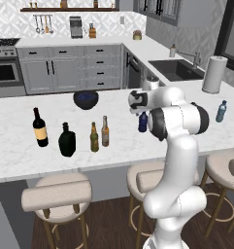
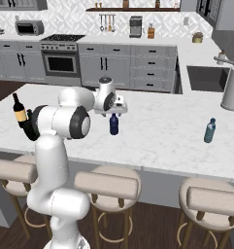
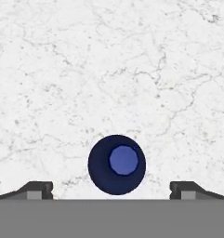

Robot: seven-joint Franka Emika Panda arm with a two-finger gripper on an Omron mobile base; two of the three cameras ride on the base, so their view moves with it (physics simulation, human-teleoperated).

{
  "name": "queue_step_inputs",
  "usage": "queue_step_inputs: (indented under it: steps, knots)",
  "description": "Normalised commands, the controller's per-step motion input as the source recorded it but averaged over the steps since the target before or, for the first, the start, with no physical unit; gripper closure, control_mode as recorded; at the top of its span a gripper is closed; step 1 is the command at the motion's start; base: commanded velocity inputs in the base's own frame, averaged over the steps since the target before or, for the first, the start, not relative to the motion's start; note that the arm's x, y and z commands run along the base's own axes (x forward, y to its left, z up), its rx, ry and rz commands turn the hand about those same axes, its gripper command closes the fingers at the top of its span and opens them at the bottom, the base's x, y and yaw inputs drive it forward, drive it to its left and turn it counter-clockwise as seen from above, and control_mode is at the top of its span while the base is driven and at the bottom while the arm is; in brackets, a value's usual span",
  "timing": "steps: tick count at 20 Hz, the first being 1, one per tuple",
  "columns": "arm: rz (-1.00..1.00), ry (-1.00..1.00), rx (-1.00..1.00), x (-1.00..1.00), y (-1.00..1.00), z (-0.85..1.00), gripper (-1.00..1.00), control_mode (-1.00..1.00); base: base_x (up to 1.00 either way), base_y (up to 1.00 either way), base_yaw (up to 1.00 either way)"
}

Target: Move the plastic bottles in the middle to the plastics group, and the glass bottles in the middle to the glass group.

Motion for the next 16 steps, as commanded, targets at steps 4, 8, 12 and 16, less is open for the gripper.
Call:
queue_step_inputs:
  steps: [4, 8, 12, 16]
  knots:
    - [0.0, 0.04, 0.0, 0.04, -0.15, -0.15, -1.0, -1.0, 0.0, 0.0, 0.0]
    - [0.0, 0.04, 0.0, 0.0, -0.14, -0.16, -1.0, -1.0, 0.0, 0.0, 0.0]
    - [0.0, 0.0, 0.0, 0.03, 0.0, -0.27, -1.0, -1.0, 0.0, 0.0, 0.0]
    - [0.0, 0.0, 0.01, 0.04, 0.0, -0.22, -1.0, -1.0, 0.0, 0.0, 0.0]
